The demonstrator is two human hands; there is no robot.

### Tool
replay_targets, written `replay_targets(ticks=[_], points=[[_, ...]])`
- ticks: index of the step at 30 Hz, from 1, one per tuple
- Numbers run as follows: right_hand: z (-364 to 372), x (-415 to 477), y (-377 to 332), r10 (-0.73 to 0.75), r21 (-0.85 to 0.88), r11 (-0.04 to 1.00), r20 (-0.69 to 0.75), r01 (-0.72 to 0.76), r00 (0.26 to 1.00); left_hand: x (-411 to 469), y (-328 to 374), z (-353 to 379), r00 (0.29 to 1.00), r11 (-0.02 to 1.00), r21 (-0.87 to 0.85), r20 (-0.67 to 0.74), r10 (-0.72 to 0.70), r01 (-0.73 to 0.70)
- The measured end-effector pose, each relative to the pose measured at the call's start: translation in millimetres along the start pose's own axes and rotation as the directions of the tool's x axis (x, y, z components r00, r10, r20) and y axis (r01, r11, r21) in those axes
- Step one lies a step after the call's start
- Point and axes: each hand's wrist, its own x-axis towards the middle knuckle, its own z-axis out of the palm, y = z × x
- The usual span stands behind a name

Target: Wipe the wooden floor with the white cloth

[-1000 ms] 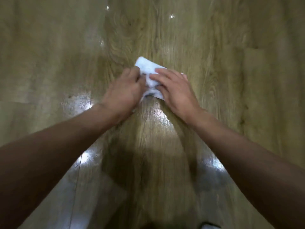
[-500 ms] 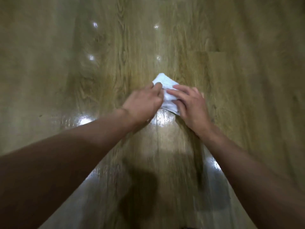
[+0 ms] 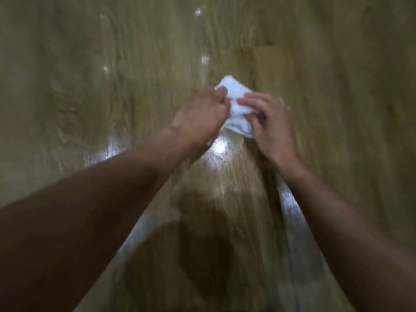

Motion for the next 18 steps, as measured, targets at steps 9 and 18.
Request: replay_targets(ticks=[9,18], points=[[-48.5,-41.3,37.9,-0.016,-0.083,0.996,0.099,0.024,0.995,-22.6,64.9,8.8,0.995,0.998,0.007,0.069,0.067,-0.067],[-51.0,-38.1,28.8,0.186,-0.012,0.982,-0.010,-0.187,0.982,31.5,82.1,3.8,0.995,0.998,-0.026,0.079,-0.060,0.063]])
